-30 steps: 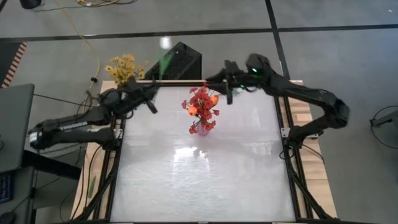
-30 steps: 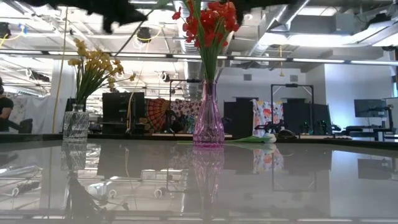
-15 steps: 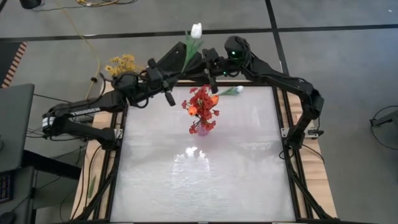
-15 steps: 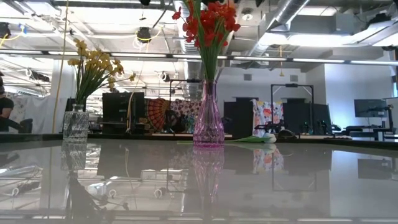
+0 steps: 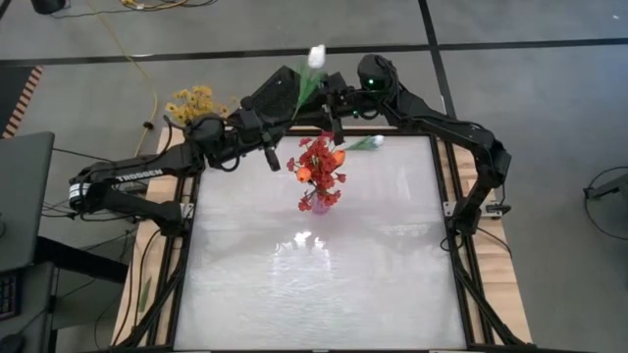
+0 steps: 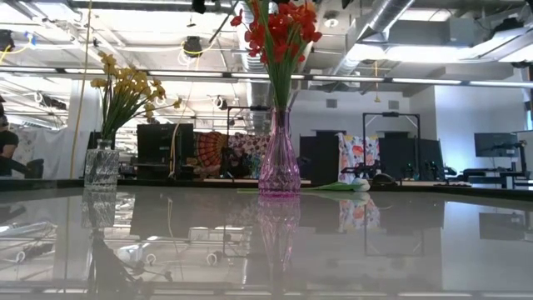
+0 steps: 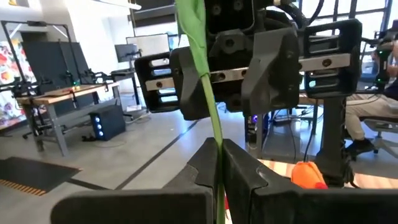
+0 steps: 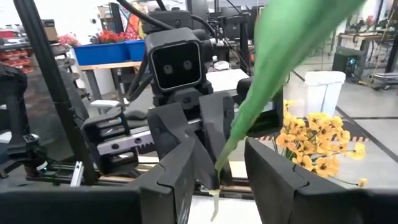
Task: Sort flowers into vase by color
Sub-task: Put the bottom white tulip into the transparent vase
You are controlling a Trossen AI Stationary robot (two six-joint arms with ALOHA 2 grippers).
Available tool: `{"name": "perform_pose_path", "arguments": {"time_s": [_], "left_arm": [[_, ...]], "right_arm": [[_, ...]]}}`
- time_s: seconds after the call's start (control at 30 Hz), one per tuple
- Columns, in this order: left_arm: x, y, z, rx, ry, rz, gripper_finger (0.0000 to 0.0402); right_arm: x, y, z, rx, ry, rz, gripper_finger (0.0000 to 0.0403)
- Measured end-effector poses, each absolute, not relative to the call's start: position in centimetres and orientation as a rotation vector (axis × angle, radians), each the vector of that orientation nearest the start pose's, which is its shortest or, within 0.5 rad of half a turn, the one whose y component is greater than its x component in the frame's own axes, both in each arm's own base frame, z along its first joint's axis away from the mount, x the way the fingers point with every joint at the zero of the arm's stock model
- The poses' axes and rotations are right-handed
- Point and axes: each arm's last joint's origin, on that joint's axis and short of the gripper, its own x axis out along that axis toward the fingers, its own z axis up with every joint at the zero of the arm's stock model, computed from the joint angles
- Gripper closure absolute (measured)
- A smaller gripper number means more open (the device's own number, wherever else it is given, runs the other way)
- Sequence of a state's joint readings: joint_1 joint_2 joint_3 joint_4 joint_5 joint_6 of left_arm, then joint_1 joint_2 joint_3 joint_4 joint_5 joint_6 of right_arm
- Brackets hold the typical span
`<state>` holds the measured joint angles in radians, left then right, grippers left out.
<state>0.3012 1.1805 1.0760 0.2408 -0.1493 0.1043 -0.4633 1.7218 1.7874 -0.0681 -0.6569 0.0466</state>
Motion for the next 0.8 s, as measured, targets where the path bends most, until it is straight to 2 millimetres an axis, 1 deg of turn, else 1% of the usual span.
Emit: {"name": "perform_pose_path", "arguments": {"time_s": [0.07,0.13,0.2,0.33,0.37,0.53,0.63,0.8], "left_arm": [[25.2,8.3,39.4,0.111,-0.102,0.456,0.0401],[25.2,8.3,39.3,0.096,-0.101,0.448,0.0401],[25.2,8.2,39.3,0.079,-0.106,0.439,0.0401],[25.2,8.2,39.2,0.067,-0.096,0.437,0.0394],[25.2,8.2,39.1,0.066,-0.088,0.438,0.0389],[25.2,8.2,38.6,0.008,-0.039,0.434,0.0347],[25.2,8.2,38.2,-0.024,0.001,0.399,0.0318],[25.2,8.2,37.7,-0.072,0.049,0.348,0.0279]], "right_arm": [[35.8,-15.7,44.0,0.036,0.005,0.194,0.0244],[35.9,-15.7,44.0,0.029,0.004,0.193,0.0260],[35.9,-15.5,44.0,0.023,0.004,0.197,0.0291],[35.9,-15.6,44.0,0.018,0.007,0.198,0.0375],[35.9,-15.6,43.9,0.013,0.012,0.199,0.0381],[36.0,-15.3,43.1,0.021,0.085,0.213,0.0380],[36.3,-14.3,42.5,-0.023,0.135,0.211,0.0381],[37.0,-12.9,42.4,-0.068,0.143,0.204,0.0381]]}}
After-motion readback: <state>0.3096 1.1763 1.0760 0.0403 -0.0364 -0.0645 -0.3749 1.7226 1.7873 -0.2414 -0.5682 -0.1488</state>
